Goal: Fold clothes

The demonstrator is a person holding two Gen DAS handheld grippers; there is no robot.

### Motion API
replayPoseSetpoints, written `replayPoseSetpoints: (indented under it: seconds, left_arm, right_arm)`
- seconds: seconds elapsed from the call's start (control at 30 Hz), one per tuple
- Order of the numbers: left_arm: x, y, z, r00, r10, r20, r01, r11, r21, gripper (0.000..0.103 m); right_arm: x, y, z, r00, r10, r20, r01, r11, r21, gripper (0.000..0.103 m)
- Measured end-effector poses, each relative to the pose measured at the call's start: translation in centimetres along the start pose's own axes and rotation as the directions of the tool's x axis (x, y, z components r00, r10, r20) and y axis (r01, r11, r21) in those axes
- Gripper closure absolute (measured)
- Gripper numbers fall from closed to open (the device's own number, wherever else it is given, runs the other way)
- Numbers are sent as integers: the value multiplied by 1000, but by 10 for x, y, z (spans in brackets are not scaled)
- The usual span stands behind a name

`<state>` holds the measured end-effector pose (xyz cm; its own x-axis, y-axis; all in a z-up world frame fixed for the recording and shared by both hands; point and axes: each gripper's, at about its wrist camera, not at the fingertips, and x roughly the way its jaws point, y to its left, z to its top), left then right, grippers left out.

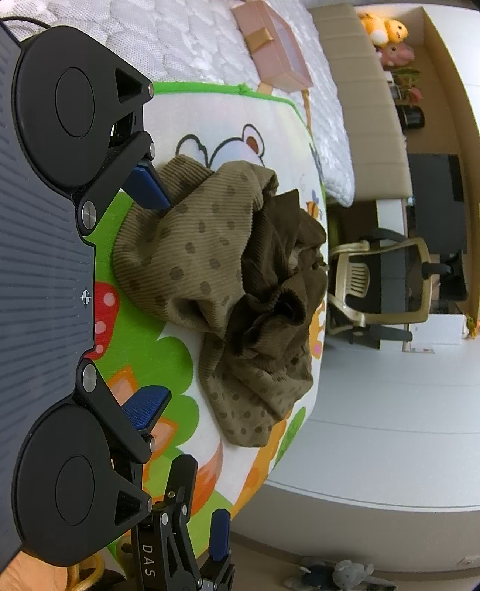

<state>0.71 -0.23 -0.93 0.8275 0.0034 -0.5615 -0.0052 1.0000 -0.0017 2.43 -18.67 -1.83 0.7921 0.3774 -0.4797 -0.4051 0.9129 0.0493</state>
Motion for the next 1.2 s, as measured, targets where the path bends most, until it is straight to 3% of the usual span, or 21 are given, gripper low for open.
replayPoseSetpoints:
  seconds: [1.2]
  left_arm:
    - [1, 0, 0, 1000, 2, -6, -2, 1000, 1, 0]
  right_arm:
    - [1, -3, 4, 1000, 5, -11, -5, 1000, 6, 0]
